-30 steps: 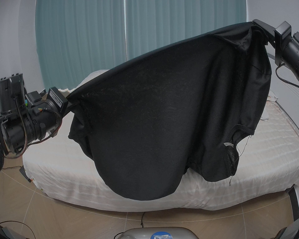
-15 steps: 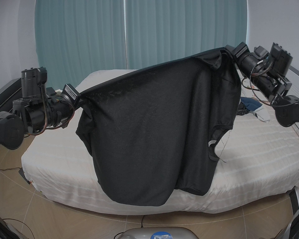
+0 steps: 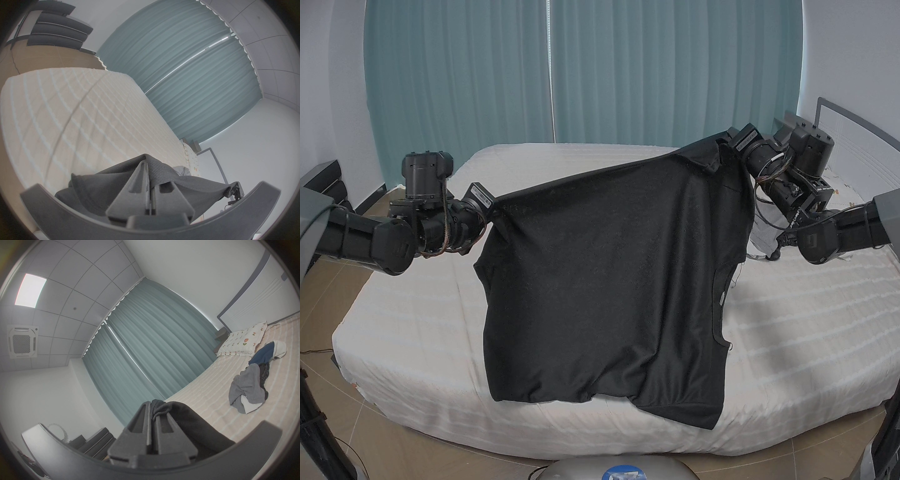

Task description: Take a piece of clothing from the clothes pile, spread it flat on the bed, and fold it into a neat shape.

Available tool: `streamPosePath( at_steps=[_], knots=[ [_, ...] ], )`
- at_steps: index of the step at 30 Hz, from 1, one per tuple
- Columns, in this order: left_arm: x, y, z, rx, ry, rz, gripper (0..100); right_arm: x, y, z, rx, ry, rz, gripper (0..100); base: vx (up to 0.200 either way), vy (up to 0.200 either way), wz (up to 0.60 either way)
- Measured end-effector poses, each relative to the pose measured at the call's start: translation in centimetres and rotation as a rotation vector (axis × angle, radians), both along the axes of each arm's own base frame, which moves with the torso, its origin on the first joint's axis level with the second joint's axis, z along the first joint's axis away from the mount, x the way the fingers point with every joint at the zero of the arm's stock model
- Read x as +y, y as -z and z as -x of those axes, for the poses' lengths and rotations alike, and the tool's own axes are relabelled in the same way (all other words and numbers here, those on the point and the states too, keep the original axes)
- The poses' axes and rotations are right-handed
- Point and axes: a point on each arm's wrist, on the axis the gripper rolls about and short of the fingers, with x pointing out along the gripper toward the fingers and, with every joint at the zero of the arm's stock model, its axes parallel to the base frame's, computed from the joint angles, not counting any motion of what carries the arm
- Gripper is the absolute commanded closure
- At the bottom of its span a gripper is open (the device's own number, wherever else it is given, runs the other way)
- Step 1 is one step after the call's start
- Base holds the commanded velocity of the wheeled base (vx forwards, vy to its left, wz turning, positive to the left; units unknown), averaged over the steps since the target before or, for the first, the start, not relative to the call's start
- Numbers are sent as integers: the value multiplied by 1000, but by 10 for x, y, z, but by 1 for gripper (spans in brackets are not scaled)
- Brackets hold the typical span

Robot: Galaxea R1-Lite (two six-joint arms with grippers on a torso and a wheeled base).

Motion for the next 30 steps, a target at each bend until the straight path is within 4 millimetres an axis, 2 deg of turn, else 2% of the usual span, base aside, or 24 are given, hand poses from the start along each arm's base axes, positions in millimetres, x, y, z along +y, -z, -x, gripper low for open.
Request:
streamPosePath(
  at_steps=[11, 19, 25, 26, 28, 29, 30],
  knots=[
    [-8, 64, -49, 112, -16, -28, 100, 16, 76, -49, 120, 21, 51, 100, 0, 0, 0],
    [-12, 113, -71, 200, -24, -32, 100, 28, 133, -79, 178, 79, 57, 100, 0, 0, 0],
    [-16, 136, -84, 231, -39, -2, 100, 34, 171, -93, 220, 106, 67, 100, 0, 0, 0],
    [-16, 139, -85, 235, -40, -2, 100, 35, 175, -95, 223, 106, 68, 0, 0, 0, 0],
    [-17, 147, -88, 248, -42, 0, 100, 38, 188, -97, 240, 105, 75, 0, 0, 0, 0],
    [-17, 151, -89, 254, -43, -1, 0, 39, 194, -98, 248, 103, 80, 0, 0, 0, 0],
    [-18, 155, -90, 261, -43, -2, 0, 41, 201, -99, 259, 100, 85, 0, 0, 0, 0]
  ],
)
